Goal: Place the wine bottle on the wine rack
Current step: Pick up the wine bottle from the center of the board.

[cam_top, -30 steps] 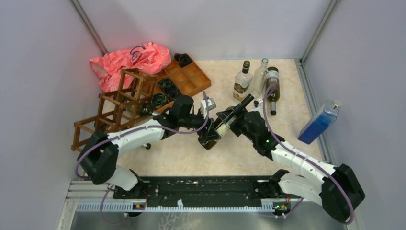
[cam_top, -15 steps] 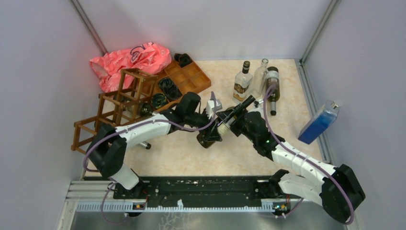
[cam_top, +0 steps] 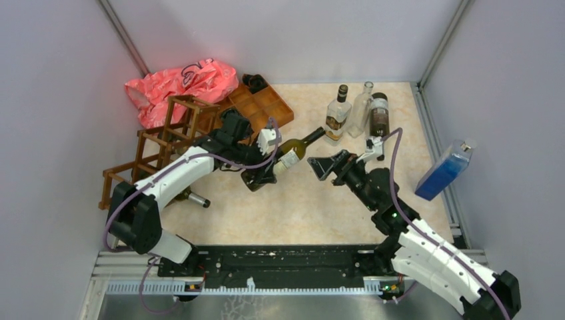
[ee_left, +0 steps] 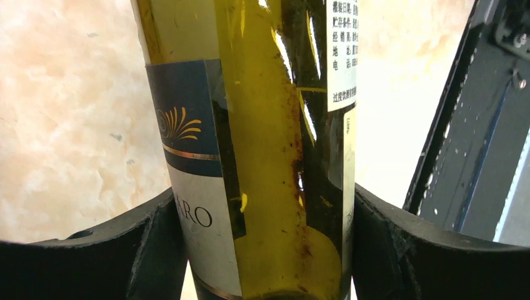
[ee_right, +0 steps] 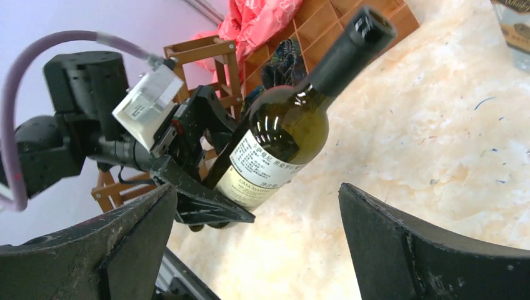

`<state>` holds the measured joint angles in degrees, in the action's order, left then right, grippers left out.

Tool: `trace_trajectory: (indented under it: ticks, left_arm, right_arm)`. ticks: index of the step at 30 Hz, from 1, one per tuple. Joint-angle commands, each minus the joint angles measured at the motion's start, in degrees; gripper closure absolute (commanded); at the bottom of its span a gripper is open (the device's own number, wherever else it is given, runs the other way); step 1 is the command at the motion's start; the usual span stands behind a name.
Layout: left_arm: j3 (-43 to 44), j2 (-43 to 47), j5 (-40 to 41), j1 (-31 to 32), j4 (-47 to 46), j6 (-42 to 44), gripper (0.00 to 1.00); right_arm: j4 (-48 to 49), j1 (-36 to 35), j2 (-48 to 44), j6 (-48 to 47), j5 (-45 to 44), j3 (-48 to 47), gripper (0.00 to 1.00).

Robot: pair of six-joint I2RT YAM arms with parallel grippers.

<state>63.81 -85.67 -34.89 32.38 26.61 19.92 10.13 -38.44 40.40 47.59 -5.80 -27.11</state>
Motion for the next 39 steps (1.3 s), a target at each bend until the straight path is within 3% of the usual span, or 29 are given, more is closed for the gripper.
trace_trajectory:
  ticks: [1, 8, 15, 23, 29, 33, 39]
  left_arm:
    - [0.1, 3.8, -4.2, 0.7, 3.4, 7.8, 1.0]
    - [1.4, 4.6, -4.9, 0.7, 10.7, 14.5, 1.0]
    - [-0.5, 8.0, -3.3, 1.1, 16.5, 23.6, 1.0]
    - [-4.9, 13.8, -2.0, 5.1, 19.2, 34.8, 1.0]
    - [-4.8, 13.9, 4.0, 9.6, 21.0, 38.2, 1.0]
    - [-4.7, 14.5, 6.5, 10.7, 20.9, 39.2, 1.0]
    - [-3.3, 14.3, 7.7, 11.8, 20.8, 40.0, 1.0]
  right_arm:
    - [-0.6, 0.1, -5.4, -9.9, 2.7, 2.4, 0.01]
    - [-9.9, 0.1, -7.4, -28.8, 10.0, -4.5, 0.02]
    - [-26.5, 0.1, 2.3, -43.3, 22.3, -19.8, 0.12]
    - [-41.0, 0.1, 10.0, -58.6, 31.3, -28.2, 0.1]
    - [-45.2, -0.8, 12.8, -61.3, 40.0, -29.9, 0.11]
    - [-48.5, -4.0, 14.8, -62.0, 40.3, -30.0, 0.12]
    - [-49.5, -7.3, 19.3, -60.6, 40.0, -29.0, 0.23]
